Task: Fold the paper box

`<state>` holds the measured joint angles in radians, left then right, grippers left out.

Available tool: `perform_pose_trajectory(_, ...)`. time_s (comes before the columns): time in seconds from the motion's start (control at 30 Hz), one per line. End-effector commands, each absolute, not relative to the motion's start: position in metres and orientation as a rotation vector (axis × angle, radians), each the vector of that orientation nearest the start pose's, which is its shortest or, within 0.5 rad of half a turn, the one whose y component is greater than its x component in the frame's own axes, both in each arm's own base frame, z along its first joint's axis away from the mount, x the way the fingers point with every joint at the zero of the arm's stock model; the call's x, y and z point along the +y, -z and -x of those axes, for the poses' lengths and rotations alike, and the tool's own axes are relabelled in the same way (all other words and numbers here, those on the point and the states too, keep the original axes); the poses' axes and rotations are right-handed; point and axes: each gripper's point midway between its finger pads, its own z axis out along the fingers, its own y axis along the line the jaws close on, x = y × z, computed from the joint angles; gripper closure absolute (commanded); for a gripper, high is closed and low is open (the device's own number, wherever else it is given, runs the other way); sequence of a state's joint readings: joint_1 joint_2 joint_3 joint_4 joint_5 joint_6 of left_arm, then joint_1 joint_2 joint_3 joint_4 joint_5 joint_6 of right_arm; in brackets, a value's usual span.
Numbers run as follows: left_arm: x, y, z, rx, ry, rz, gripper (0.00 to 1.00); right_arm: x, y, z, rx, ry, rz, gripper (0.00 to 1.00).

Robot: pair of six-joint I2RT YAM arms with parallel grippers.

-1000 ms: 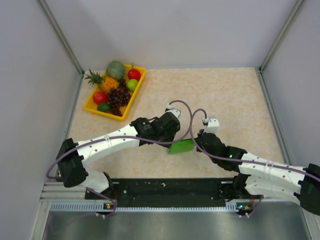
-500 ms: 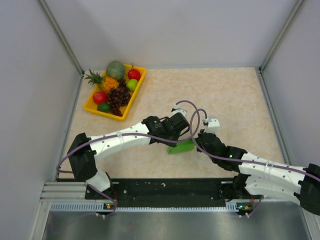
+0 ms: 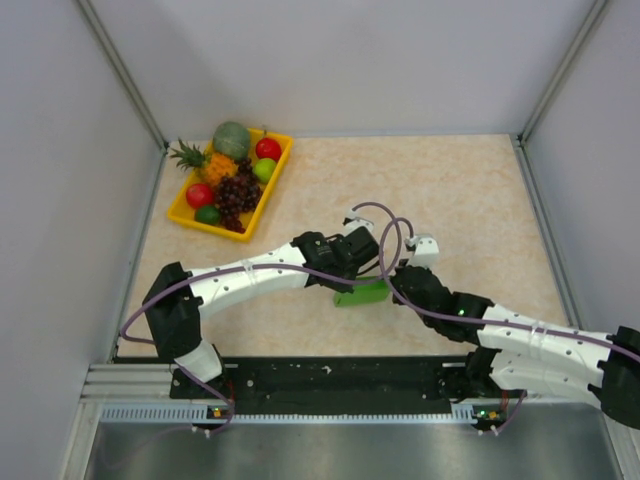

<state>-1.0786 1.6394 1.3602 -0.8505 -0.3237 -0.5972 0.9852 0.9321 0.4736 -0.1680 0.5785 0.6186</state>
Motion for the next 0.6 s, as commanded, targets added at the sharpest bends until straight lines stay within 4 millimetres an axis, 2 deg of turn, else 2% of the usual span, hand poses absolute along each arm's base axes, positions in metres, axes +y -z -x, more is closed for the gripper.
perform_pose_trajectory(0.0,-0.308,-0.140,-0.210,2.528,0.137,-0.453,0.99,0.196,-0.106,-0.211,2.121,-0.337,0.074,1.00)
perform_pose_trajectory(0.27,-0.320,-0.140,-0.208,2.567,0.220,-0.358,1.00,0.200,-0.106,-0.208,2.124,-0.334,0.065,1.00)
perform_pose_trajectory(0.5,-0.316,-0.135,-0.209,2.589,0.270,-0.187,1.00,0.206,-0.104,-0.206,2.133,-0.342,0.070,1.00)
perform_pose_trajectory(0.57,-0.319,-0.139,-0.210,2.591,0.310,-0.150,1.00,0.207,-0.101,-0.205,2.139,-0.333,0.080,1.00)
